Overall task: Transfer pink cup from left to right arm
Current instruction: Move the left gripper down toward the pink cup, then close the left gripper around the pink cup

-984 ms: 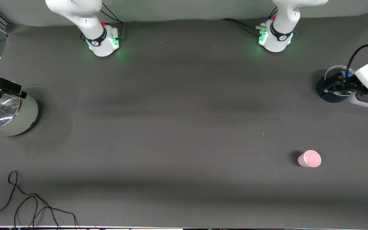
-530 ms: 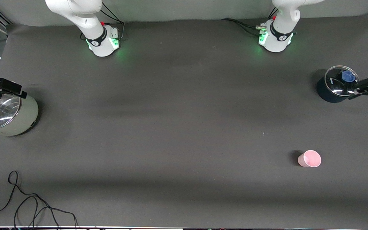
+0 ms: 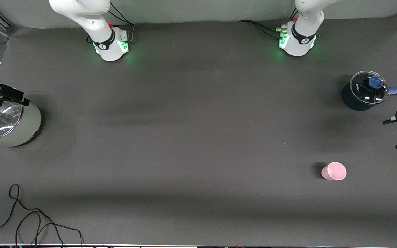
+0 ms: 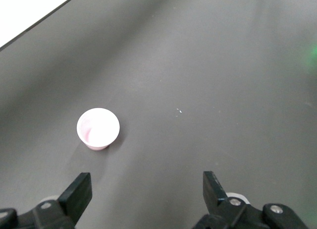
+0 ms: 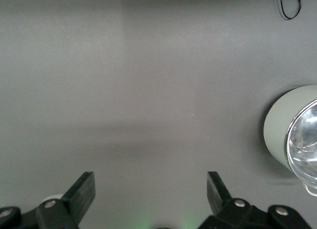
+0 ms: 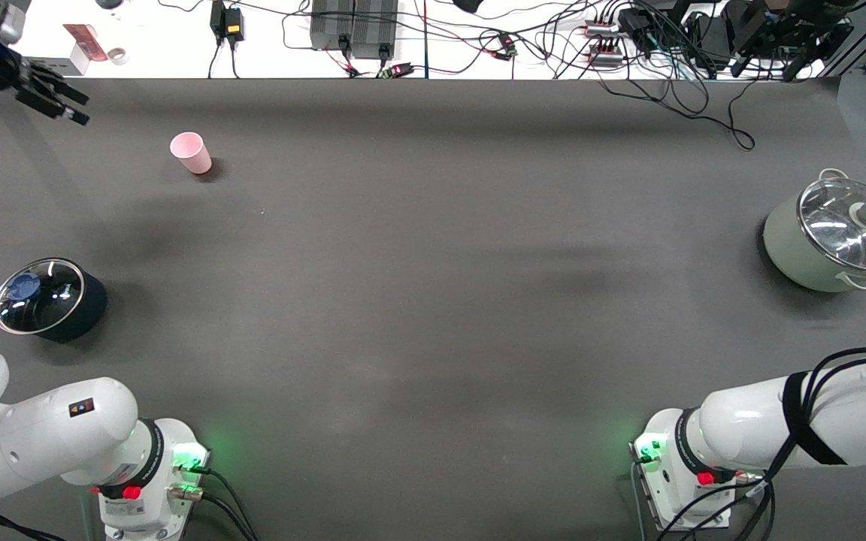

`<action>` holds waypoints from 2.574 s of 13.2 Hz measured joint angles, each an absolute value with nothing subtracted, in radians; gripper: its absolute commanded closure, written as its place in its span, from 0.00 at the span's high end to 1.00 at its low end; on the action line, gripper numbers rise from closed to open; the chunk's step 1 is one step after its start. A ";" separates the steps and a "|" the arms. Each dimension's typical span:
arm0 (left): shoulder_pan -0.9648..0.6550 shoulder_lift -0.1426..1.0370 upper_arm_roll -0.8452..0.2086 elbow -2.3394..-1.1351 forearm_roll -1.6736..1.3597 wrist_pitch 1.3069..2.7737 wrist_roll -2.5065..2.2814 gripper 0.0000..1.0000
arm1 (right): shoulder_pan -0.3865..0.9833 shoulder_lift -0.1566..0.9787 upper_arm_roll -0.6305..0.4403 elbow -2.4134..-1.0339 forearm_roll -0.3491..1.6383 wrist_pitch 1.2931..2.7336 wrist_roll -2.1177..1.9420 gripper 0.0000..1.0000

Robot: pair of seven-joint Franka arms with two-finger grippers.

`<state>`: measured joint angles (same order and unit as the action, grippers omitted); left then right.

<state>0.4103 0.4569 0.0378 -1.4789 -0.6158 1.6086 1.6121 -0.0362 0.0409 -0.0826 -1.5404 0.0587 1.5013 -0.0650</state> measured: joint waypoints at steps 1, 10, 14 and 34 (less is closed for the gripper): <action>0.421 0.503 0.037 -1.473 -0.653 1.611 1.678 1.00 | -0.036 0.041 -0.083 -1.541 0.059 1.494 -0.065 1.00; 0.482 0.841 0.033 -1.413 -0.963 1.688 2.176 1.00 | -0.036 0.041 -0.082 -1.541 0.059 1.490 -0.066 1.00; 0.482 0.921 0.027 -1.407 -1.050 1.712 2.302 1.00 | -0.036 0.042 -0.082 -1.541 0.059 1.490 -0.066 1.00; 0.513 1.083 -0.044 -1.403 -1.281 1.720 2.499 1.00 | -0.036 0.042 -0.082 -1.541 0.059 1.490 -0.066 1.00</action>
<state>0.5132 1.0830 -0.0436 -1.4029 -1.2814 1.7204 2.4991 -0.0359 0.0416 -0.0819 -1.5412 0.0588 1.4899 -0.0661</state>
